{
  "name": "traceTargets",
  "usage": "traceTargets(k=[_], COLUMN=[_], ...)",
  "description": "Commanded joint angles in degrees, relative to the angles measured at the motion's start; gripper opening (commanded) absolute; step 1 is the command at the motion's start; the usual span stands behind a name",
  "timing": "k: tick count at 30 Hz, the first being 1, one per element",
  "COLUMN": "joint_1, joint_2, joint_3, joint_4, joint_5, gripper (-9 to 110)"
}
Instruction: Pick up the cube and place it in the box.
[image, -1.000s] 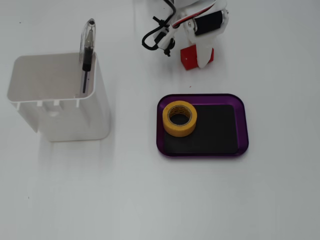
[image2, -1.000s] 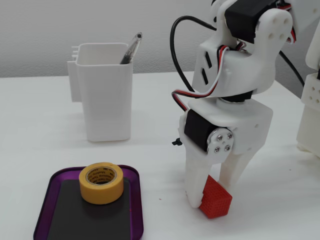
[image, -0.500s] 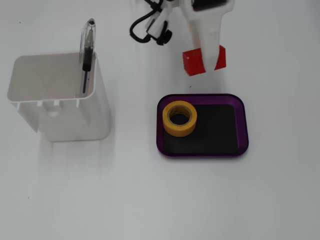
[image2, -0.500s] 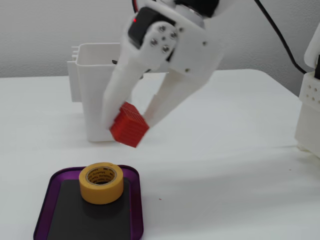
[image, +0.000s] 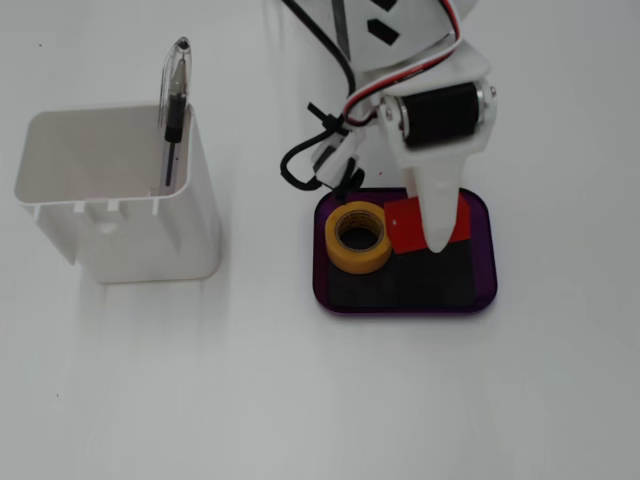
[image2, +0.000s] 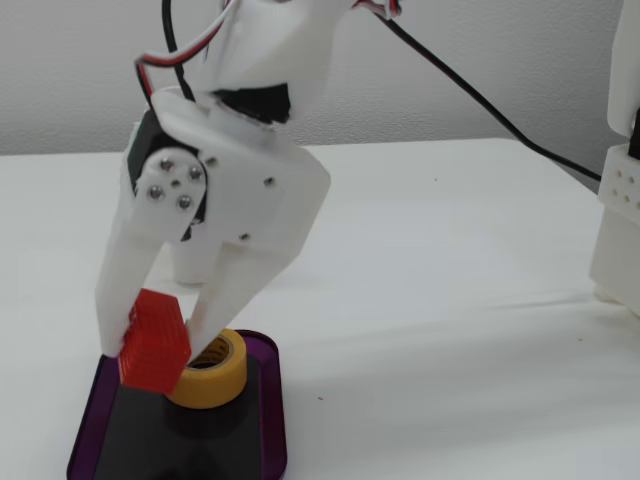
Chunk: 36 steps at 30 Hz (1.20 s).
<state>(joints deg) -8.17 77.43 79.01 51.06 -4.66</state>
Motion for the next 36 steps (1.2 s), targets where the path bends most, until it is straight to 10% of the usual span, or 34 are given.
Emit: traceTargets(k=[1, 36], joint_1=[-0.44, -3.34], joint_2=[-0.44, -0.62], joint_3=[-2.72, -3.34], joint_4=[-0.26, 2.99], joint_5=[1.23, 0.62], gripper=[-1, 11])
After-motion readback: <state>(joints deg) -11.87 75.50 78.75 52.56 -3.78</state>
